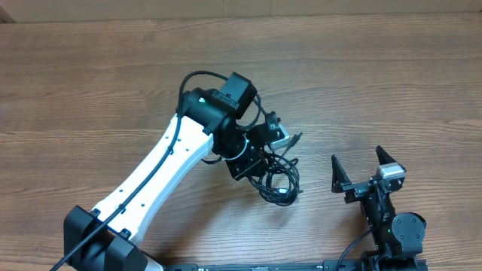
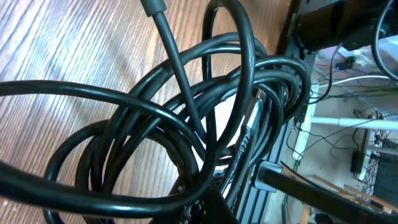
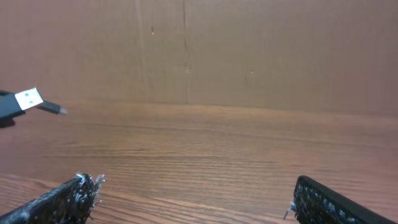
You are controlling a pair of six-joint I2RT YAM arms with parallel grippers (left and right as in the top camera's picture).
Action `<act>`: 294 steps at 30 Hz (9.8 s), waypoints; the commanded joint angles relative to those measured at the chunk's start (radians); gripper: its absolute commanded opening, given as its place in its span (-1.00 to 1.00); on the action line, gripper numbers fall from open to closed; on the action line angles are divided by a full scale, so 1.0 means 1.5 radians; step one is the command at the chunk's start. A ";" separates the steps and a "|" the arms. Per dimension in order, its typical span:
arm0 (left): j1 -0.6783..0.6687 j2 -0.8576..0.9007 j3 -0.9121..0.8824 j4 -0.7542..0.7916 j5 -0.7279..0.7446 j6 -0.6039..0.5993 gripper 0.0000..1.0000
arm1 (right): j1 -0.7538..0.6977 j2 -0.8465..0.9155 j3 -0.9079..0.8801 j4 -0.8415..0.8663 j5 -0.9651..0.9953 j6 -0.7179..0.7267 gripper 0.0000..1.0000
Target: Untangle cables
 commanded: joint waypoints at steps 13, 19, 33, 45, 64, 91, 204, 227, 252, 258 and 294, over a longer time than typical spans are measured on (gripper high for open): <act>-0.009 -0.016 0.018 0.014 0.035 -0.007 -0.92 | -0.003 -0.006 0.111 -0.110 -0.092 0.202 1.00; -0.008 -0.016 0.018 0.051 0.074 -0.007 -0.92 | -0.003 0.042 0.253 -0.219 -0.093 0.155 1.00; -0.002 -0.017 0.021 0.115 0.175 -0.001 -0.92 | -0.003 0.347 0.597 -0.535 -0.095 0.137 1.00; 0.046 -0.017 0.052 0.113 0.319 0.058 -0.92 | -0.002 0.409 0.618 -0.566 -0.112 0.138 1.00; 0.045 -0.017 0.052 0.159 0.429 0.104 -0.92 | -0.002 0.409 0.618 -0.561 -0.263 0.058 1.00; -0.005 -0.016 0.052 0.137 0.427 0.104 -0.92 | -0.003 0.409 0.618 -0.551 -0.192 0.102 1.00; 0.164 -0.149 0.052 0.188 0.426 -0.029 -0.92 | -0.002 0.413 0.616 -0.626 -0.009 0.159 1.00; 0.163 -0.149 0.052 0.306 0.198 -0.418 -0.92 | -0.002 0.435 0.616 -0.502 -0.272 0.247 1.00; 0.107 -0.141 0.052 0.342 0.206 -0.419 -0.91 | -0.002 0.575 0.616 -0.491 -0.322 0.274 1.00; 0.106 -0.141 0.052 0.342 0.207 -0.419 -0.91 | -0.002 0.575 0.616 -0.494 -0.323 0.274 1.00; 0.039 -0.141 0.052 0.395 0.213 -0.421 -0.91 | -0.002 0.623 0.615 -0.533 -0.227 0.258 0.99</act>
